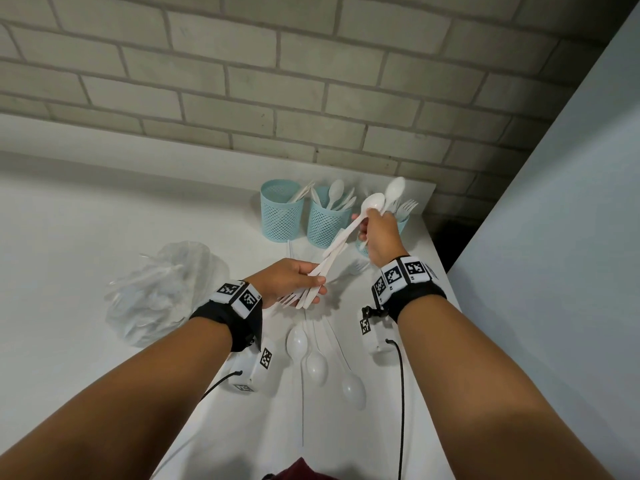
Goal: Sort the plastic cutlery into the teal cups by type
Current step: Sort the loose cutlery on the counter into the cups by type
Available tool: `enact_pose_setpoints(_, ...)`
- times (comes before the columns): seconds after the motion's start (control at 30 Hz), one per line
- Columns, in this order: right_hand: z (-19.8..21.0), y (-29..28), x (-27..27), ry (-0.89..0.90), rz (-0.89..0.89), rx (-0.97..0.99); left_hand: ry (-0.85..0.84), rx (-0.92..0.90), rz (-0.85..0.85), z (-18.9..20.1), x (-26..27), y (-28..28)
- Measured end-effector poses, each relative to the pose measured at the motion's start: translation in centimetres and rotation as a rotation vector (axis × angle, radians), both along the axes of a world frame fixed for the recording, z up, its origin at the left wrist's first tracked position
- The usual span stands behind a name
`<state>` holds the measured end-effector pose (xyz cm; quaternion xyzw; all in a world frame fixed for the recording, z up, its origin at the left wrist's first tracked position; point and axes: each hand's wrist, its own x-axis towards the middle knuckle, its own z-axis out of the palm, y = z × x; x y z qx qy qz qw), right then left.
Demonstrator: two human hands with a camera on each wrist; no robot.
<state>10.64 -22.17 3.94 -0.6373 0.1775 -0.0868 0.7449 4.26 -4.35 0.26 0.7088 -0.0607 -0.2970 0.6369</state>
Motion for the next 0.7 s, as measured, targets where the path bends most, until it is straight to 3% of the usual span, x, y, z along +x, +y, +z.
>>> enact_pose_setpoints(0.23, 2.9, 0.2, 2.0, -0.153, -0.051, 0.287, -0.021, -0.019, 0.071, -0.3, 0.6, 0.6)
enact_pose_setpoints(0.37, 3.1, 0.4, 3.9, -0.182, -0.063, 0.194, -0.006, -0.069, 0.158, -0.5, 1.0, 0.9)
enact_pose_setpoints(0.7, 2.6, 2.0, 5.9, -0.315, 0.154, 0.139, -0.031, -0.165, 0.238, -0.7, 2.2, 1.3)
